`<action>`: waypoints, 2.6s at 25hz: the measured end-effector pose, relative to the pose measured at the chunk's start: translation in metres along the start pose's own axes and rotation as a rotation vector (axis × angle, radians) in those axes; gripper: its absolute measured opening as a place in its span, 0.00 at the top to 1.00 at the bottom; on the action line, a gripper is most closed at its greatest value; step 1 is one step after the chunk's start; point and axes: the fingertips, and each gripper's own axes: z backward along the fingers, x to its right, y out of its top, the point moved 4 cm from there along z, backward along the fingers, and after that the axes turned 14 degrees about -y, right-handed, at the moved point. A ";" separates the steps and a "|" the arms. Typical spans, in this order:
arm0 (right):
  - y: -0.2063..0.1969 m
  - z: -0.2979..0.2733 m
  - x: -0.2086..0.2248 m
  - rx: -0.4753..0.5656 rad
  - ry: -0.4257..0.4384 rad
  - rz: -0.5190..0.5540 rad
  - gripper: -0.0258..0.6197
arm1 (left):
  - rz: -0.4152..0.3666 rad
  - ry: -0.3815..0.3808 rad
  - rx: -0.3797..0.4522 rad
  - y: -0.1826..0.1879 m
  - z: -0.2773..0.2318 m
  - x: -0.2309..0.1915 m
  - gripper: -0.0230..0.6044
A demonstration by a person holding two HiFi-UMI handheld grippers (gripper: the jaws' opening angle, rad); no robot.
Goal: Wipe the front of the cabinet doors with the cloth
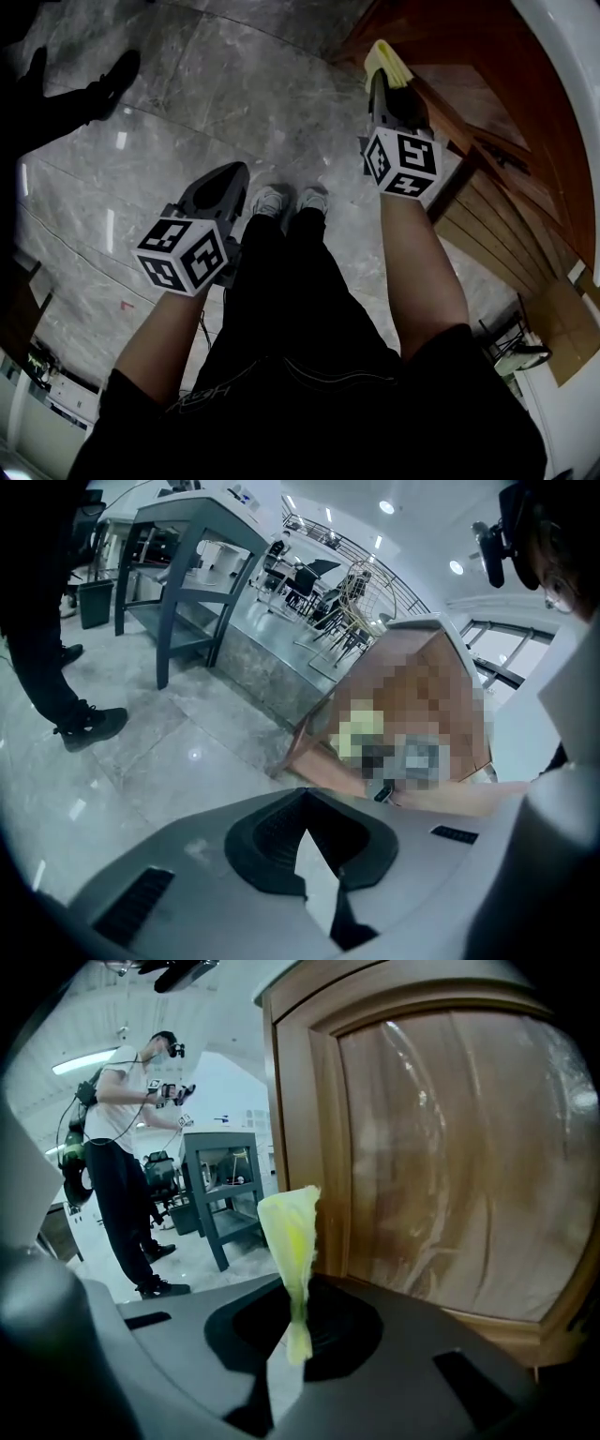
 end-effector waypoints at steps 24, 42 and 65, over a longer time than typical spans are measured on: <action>-0.045 0.053 0.124 -0.025 -0.258 -0.162 0.90 | -0.146 -0.125 -0.224 -0.018 -0.071 0.055 0.95; -0.087 0.117 0.198 -0.036 -0.436 -0.251 0.90 | -0.241 -0.216 -0.336 -0.043 -0.102 0.095 0.95; 0.043 0.403 0.075 -0.020 -0.011 -0.313 0.90 | -0.555 -0.485 -0.334 0.004 0.004 0.237 0.95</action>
